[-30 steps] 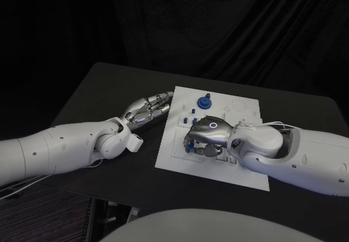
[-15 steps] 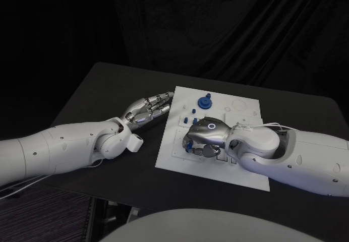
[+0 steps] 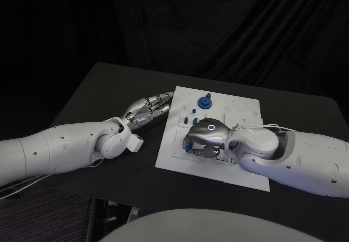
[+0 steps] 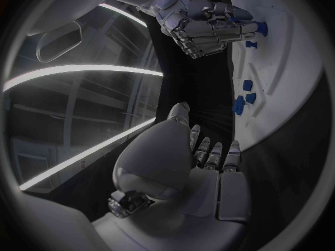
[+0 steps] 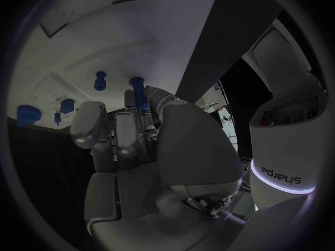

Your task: Assemble the parts on the task board

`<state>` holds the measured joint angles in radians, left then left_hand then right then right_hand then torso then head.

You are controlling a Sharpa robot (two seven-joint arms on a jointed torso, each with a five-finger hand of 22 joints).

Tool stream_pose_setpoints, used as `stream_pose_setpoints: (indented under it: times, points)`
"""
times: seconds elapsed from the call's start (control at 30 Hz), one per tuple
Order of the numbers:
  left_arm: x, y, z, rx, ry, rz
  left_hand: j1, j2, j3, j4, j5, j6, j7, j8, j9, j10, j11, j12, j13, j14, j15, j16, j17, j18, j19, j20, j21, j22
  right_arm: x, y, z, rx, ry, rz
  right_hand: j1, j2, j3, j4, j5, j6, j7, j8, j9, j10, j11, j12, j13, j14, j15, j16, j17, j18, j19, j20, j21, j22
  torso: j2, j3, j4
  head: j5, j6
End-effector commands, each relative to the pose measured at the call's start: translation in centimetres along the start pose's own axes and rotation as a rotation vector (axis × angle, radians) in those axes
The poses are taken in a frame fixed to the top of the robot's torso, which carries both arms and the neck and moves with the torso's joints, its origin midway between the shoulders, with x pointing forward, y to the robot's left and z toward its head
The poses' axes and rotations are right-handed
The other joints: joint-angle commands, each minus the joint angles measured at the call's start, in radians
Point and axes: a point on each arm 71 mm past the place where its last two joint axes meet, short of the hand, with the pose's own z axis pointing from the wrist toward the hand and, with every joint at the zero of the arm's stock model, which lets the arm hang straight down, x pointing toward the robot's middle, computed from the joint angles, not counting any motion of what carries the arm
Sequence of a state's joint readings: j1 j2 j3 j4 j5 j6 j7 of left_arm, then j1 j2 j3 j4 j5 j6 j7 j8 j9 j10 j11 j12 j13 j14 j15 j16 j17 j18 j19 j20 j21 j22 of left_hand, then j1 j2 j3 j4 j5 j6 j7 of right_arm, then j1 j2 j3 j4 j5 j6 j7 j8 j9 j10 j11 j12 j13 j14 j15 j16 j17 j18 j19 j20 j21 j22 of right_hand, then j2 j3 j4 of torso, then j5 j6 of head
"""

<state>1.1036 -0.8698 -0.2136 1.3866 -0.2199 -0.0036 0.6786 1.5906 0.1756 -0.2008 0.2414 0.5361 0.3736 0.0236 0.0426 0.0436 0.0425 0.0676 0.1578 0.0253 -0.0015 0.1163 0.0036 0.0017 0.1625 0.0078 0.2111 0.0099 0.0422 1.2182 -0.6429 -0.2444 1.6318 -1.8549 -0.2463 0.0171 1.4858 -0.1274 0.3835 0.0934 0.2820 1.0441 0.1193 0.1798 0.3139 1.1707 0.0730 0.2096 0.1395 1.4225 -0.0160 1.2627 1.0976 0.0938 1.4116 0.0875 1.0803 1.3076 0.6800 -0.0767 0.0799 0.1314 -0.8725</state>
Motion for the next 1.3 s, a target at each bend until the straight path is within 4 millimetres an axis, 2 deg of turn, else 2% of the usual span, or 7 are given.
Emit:
stream_pose_setpoints:
  times: [0.03,0.2,0.43,0.57,1.1,1.23,1.3]
  points:
    - [0.2,-0.4,0.0,0.06,0.015,-0.011,0.002,0.006,0.006,0.0,0.007,0.0,0.005,0.003,0.001,-0.004,-0.003,0.0,0.001,0.001,0.005,-0.004,-0.002,0.002,0.001,0.002,-0.001,0.0,0.4,0.1,-0.1,0.003,0.017,-0.002,0.004,-0.001,0.0,-0.006,0.001,-0.006,0.007,-0.007,0.0,0.016,-0.013,0.001,0.001,0.001,0.0,-0.002,-0.002,-0.007,0.006,0.0,0.001,0.149,0.0,0.0001,-0.0011,-0.001,0.0]
    - [0.2,-0.3,0.0,0.059,0.015,-0.012,0.002,0.006,0.006,0.0,0.007,0.0,0.005,0.003,0.001,-0.004,-0.003,0.0,0.001,0.001,0.005,-0.004,-0.002,0.002,0.001,0.002,-0.001,0.0,0.6,-0.1,-0.1,0.025,0.033,-0.002,-0.016,-0.011,0.001,0.004,0.003,-0.067,0.007,-0.047,-0.013,-0.024,-0.004,-0.024,-0.006,-0.006,0.008,-0.008,-0.01,-0.005,-0.002,0.004,-0.012,0.145,-0.001,0.0001,-0.0004,-0.001,0.0]
    - [0.2,-0.3,-0.1,0.058,0.013,-0.011,0.002,0.006,0.006,0.0,0.007,0.0,0.005,0.003,0.001,-0.004,-0.003,0.0,0.001,0.001,0.005,-0.004,-0.002,0.002,0.001,0.002,-0.001,0.0,0.7,-0.5,-0.7,0.055,0.04,0.0,-0.052,-0.049,-0.111,0.055,0.008,-0.6,-0.133,-0.131,-0.168,-0.373,0.05,-0.131,-0.034,-0.098,0.028,-0.092,-0.117,0.023,-0.095,0.026,-0.186,0.106,0.0,0.0003,-0.0006,-0.002,0.0]
    - [0.1,-0.3,-0.2,0.057,0.01,-0.01,0.001,0.006,0.007,0.0,0.006,-0.001,0.006,0.003,0.001,-0.004,-0.004,0.0,0.001,0.001,0.008,-0.004,-0.002,0.001,0.001,0.004,-0.001,-0.001,0.4,-0.7,-1.6,0.063,0.002,0.013,0.032,-0.079,-0.201,0.197,0.019,-0.709,-0.156,-0.136,-0.213,-0.48,0.055,-0.088,-0.021,-0.136,0.035,-0.118,-0.156,0.032,-0.127,0.035,-0.249,0.093,-0.001,0.0003,-0.0005,-0.003,0.0]
    - [-0.3,-0.3,-0.6,0.056,-0.004,-0.002,0.001,0.006,0.007,0.0,0.007,-0.001,0.004,0.003,0.001,-0.004,-0.003,0.001,0.001,0.001,0.008,-0.004,-0.002,0.001,0.001,0.004,0.0,0.001,-9.7,-4.8,-11.0,0.238,-0.386,0.202,0.034,-0.026,-0.164,0.18,0.002,-0.381,-0.026,-0.057,-0.161,-0.376,0.033,0.308,0.146,-0.148,0.028,-0.127,-0.185,0.036,-0.131,0.029,-0.285,0.088,-0.003,0.0013,-0.0064,-0.012,0.0]
    - [-0.3,-0.3,-0.6,0.056,-0.006,0.0,0.001,0.006,0.007,0.0,0.007,-0.001,0.004,0.003,0.001,-0.004,-0.003,0.001,0.001,0.001,0.008,-0.004,-0.002,0.001,0.001,0.004,0.0,0.001,-9.7,-6.4,-12.8,0.329,-0.353,0.218,0.004,-0.009,-0.167,0.16,0.016,-0.295,-0.008,-0.018,-0.131,-0.354,-0.025,0.798,0.507,-0.141,-0.011,-0.13,-0.189,0.042,-0.126,0.001,-0.293,0.087,-0.003,0.0013,-0.0072,-0.014,0.0]
    - [-0.3,-0.3,-0.6,0.056,-0.006,0.0,0.0,0.006,0.007,0.0,0.007,0.001,0.003,0.003,0.001,-0.003,-0.003,0.003,0.001,0.001,0.008,-0.004,-0.002,0.001,0.002,0.005,0.0,0.003,-9.3,-7.5,-13.9,0.401,-0.293,0.227,-0.015,0.004,-0.155,0.165,0.006,-0.222,-0.02,0.052,-0.092,0.009,-0.053,1.185,1.026,-0.03,-0.023,0.029,0.028,0.009,-0.044,-0.014,-0.112,0.128,-0.003,0.0015,-0.0078,-0.015,0.0]
